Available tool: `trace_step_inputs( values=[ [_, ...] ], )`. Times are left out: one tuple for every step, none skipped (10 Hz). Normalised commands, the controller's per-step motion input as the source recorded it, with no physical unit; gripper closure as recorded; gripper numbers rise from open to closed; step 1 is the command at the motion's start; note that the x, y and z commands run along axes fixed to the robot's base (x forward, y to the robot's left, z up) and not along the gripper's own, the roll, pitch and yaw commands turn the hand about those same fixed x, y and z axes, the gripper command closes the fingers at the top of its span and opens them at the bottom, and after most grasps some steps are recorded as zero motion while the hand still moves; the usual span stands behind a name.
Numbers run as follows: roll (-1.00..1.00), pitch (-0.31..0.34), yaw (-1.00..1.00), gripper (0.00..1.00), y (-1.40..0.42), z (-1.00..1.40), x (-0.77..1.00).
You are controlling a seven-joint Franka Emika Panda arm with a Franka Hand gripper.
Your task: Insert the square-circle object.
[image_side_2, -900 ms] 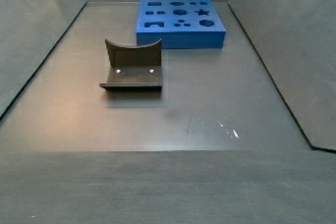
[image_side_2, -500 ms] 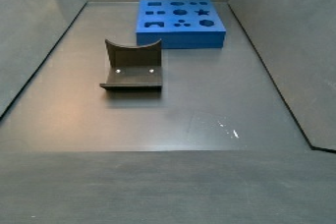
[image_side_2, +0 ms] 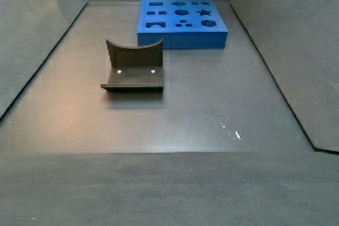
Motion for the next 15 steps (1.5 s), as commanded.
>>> trace_step_inputs(
  values=[
    [0.09, -0.159, 0.00, 1.00, 0.00, -0.91, 0.00],
    [0.00, -0.156, 0.00, 1.00, 0.00, -0.76, 0.00],
    [-0.11, -0.121, 0.00, 1.00, 0.00, -0.69, 0.05],
    [-0.14, -0.159, 0.00, 1.00, 0.00, -0.74, 0.00],
    [-0.17, -0.194, 0.00, 1.00, 0.01, -0.66, 0.00],
    [-0.21, -0.204, 0.01, 1.00, 0.09, -0.58, -0.02],
    [-0.13, -0.180, 0.06, 1.00, 0.09, -0.57, -0.09],
    [0.00, -0.074, 0.08, 1.00, 0.00, -0.41, -0.07],
    [0.13, 0.000, 0.17, 1.00, 0.00, -0.36, -0.02],
    [0.17, 0.000, 0.30, 1.00, -0.14, -0.39, 0.00],
    [0.16, 0.000, 0.31, 1.00, -0.11, -0.40, 0.00],
    [0.22, 0.019, 0.26, 1.00, 0.00, -0.38, 0.00],
    [0.22, 0.039, 0.22, 1.00, 0.00, -0.41, 0.06],
    [0.20, 0.053, 0.15, 1.00, 0.00, -0.53, 0.15],
    [0.21, 0.073, 0.00, 1.00, 0.00, -0.78, 0.37]
  ],
)
